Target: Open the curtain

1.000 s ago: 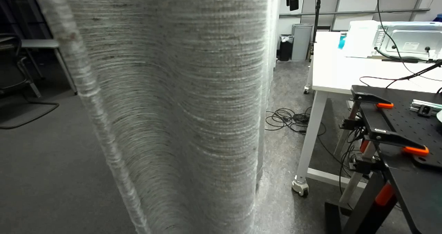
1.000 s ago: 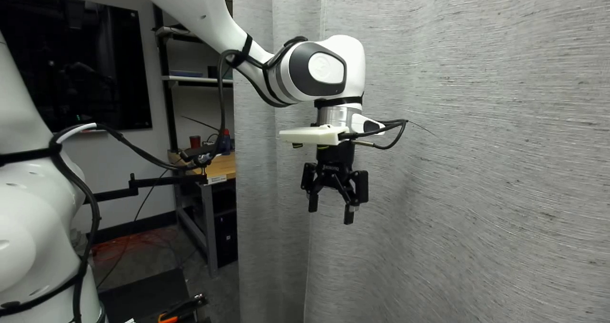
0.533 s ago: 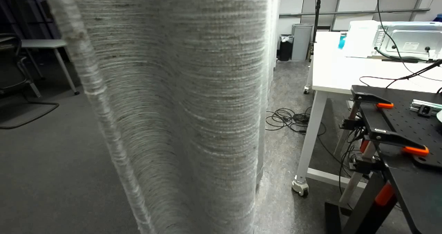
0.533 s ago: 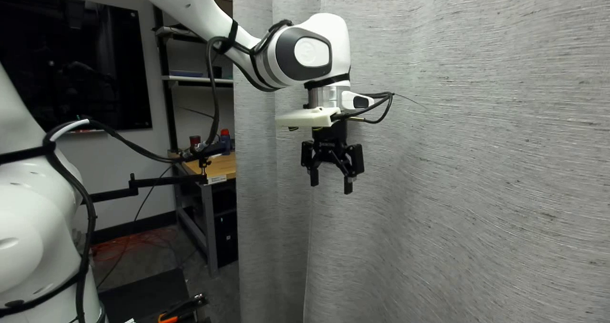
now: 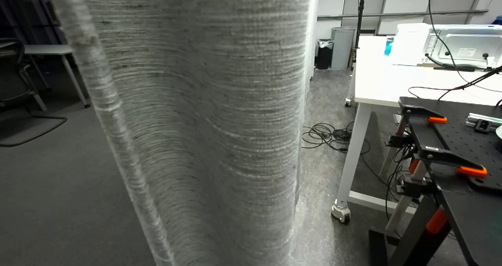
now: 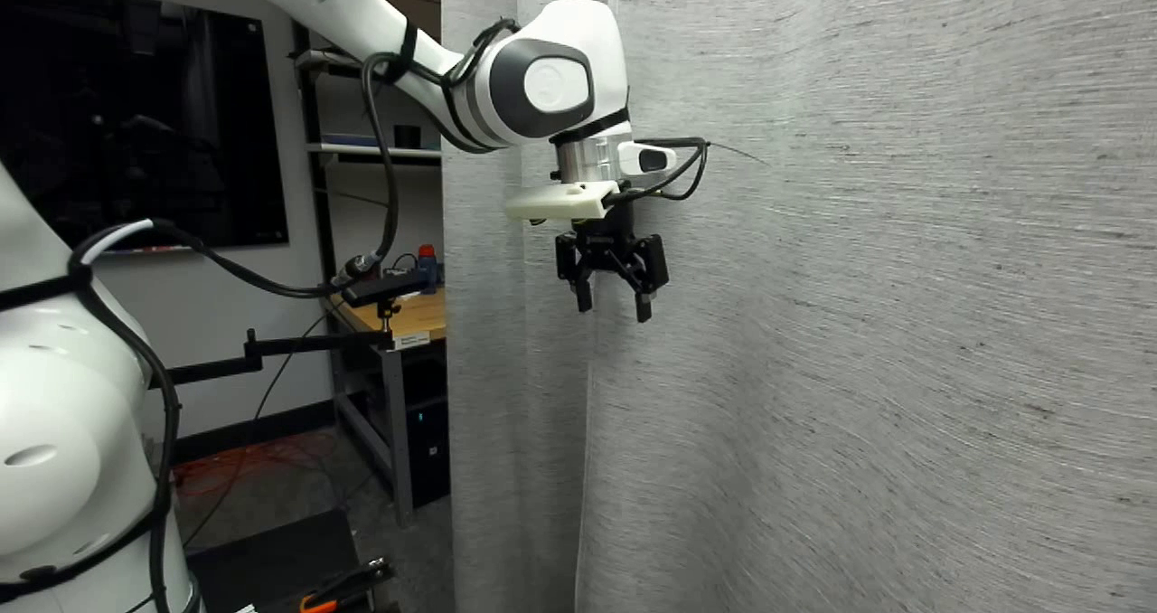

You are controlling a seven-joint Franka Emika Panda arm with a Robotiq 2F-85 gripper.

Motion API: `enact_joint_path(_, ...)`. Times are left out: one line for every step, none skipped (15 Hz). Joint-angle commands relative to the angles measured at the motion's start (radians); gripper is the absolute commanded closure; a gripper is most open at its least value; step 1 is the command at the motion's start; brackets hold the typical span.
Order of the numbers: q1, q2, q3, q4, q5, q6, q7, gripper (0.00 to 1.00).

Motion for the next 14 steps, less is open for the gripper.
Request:
enact_joint_path(0.024, -0.042, -0.014, -0.048, 0.062, 0.09, -0.04, 0.0)
enact_joint_path(0.027, -0.046, -0.017, -0.055, 0.079, 0.106, -0.045, 0.0)
enact_joint_path(0.03, -0.049, -0.02, -0.062, 0.095, 0.116, -0.054, 0.0)
enact_joint_path(0.033, -0.05, -0.022, -0.068, 0.108, 0.125, -0.061, 0.0)
enact_joint_path(0.035, -0.051, -0.022, -0.074, 0.12, 0.131, -0.067, 0.0)
enact_joint_path(0.037, -0.053, -0.022, -0.081, 0.13, 0.138, -0.07, 0.0)
enact_joint_path(0.042, -0.056, -0.022, -0.09, 0.144, 0.149, -0.076, 0.0)
enact_joint_path(0.046, -0.058, -0.022, -0.099, 0.154, 0.166, -0.082, 0.0)
enact_joint_path(0.054, -0.063, -0.022, -0.113, 0.172, 0.203, -0.09, 0.0)
enact_joint_path(0.059, -0.069, -0.019, -0.129, 0.18, 0.254, -0.093, 0.0)
enact_joint_path(0.063, -0.072, -0.015, -0.144, 0.18, 0.312, -0.093, 0.0)
enact_joint_path(0.066, -0.074, -0.012, -0.158, 0.173, 0.369, -0.093, 0.0)
enact_joint_path(0.07, -0.073, -0.012, -0.167, 0.167, 0.424, -0.09, 0.0)
enact_joint_path(0.076, -0.071, -0.015, -0.175, 0.167, 0.471, -0.088, 0.0)
